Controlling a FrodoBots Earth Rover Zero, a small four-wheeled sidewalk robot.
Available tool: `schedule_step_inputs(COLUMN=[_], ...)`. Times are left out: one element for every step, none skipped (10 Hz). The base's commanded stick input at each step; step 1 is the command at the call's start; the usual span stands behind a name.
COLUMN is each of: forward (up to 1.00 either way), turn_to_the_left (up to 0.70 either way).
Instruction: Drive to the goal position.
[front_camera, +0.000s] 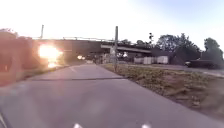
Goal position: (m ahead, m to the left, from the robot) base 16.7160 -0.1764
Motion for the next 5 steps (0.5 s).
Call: schedule_step_inputs(forward=[1.0, 1.0, 1.0, 1.0, 1.0], turn_to_the_left=[0.0, 0.0, 0.0, 0.0, 0.4])
